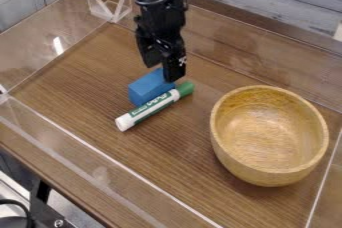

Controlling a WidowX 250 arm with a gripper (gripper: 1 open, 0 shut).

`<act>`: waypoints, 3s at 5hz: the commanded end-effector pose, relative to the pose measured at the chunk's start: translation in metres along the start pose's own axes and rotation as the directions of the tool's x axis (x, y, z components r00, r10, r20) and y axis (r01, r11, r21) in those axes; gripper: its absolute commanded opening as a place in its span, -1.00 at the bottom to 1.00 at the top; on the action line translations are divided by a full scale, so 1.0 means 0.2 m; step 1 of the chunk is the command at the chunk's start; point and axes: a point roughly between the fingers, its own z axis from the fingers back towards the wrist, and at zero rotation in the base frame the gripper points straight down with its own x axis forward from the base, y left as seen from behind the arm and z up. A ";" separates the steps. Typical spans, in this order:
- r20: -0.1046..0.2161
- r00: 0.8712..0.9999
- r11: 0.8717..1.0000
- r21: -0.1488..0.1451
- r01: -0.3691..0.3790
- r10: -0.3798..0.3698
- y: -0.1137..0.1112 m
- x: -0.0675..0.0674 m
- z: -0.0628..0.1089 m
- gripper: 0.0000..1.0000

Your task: Put the blue block in the brown bowl

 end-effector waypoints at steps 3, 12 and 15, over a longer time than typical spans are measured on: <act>0.041 0.999 1.000 0.020 0.000 -0.001 0.06 0.03 -0.01 1.00; -0.027 0.999 0.998 0.061 -0.018 0.020 0.01 0.04 0.10 -1.00; -0.049 0.999 0.996 0.087 -0.008 0.012 -0.02 0.06 0.18 -1.00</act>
